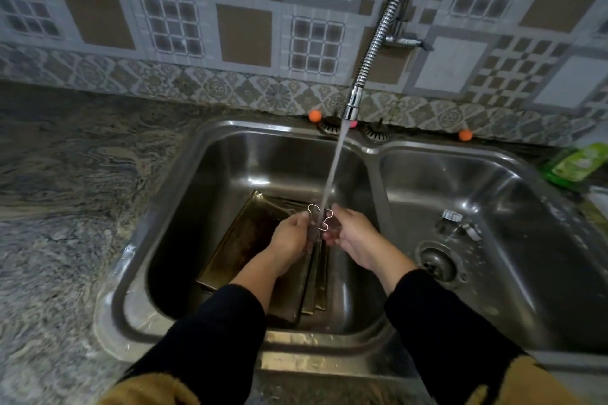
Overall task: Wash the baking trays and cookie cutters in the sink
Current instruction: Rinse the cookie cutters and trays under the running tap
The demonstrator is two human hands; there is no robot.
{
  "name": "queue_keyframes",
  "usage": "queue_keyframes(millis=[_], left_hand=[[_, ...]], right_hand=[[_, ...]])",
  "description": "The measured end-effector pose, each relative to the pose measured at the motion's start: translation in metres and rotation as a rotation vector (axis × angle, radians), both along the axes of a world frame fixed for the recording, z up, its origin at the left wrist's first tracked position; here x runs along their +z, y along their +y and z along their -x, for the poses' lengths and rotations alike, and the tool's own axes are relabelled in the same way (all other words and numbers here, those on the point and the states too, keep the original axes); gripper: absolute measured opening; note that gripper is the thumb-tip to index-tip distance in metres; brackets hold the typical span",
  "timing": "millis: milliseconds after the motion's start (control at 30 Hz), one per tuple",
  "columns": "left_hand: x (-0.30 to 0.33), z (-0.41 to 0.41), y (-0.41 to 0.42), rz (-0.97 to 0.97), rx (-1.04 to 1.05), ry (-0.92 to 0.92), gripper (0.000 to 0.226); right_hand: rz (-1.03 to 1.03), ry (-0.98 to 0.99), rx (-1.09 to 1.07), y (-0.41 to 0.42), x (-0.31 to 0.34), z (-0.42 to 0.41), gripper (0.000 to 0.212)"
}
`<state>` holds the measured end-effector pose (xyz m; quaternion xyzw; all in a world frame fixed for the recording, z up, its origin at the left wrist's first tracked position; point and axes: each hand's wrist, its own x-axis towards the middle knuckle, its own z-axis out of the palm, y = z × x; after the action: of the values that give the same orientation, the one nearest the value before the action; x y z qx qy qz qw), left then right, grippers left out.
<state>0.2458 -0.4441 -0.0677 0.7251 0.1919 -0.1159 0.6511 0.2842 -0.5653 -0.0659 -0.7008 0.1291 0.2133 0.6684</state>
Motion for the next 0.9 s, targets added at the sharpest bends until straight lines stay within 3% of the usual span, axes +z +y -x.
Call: queue_keyframes(millis=[200,433,600,667,733,800,900], left_hand=[[-0.002,0.004,0.006,-0.148,-0.025,-0.134,0.026],[0.013,0.011,0.003,0.016,0.001,-0.128,0.029],[0.022,0.009,-0.006,0.041,0.049,-0.33,0.034],[0.024,0.003,-0.017,0.044,0.014,-0.363,0.039],[0.026,-0.005,-0.032,-0.038,-0.067,-0.372,0.044],[0.026,-0.012,-0.051,-0.265,-0.145,-0.387,0.043],[0.022,-0.023,-0.088,-0.557,-0.3,-0.426,0.046]], right_hand=[[-0.011,0.02,0.002,0.002,0.001,0.003,0.023],[-0.022,-0.028,0.066,-0.013,0.009,0.004,0.016],[0.088,-0.13,0.284,-0.027,0.021,0.009,0.072],[0.253,-0.218,0.349,-0.038,0.027,0.008,0.076],[0.421,-0.303,0.35,-0.055,0.034,0.006,0.075],[0.551,-0.375,0.312,-0.081,0.039,0.003,0.07],[0.606,-0.355,0.115,-0.13,0.032,-0.009,0.067]])
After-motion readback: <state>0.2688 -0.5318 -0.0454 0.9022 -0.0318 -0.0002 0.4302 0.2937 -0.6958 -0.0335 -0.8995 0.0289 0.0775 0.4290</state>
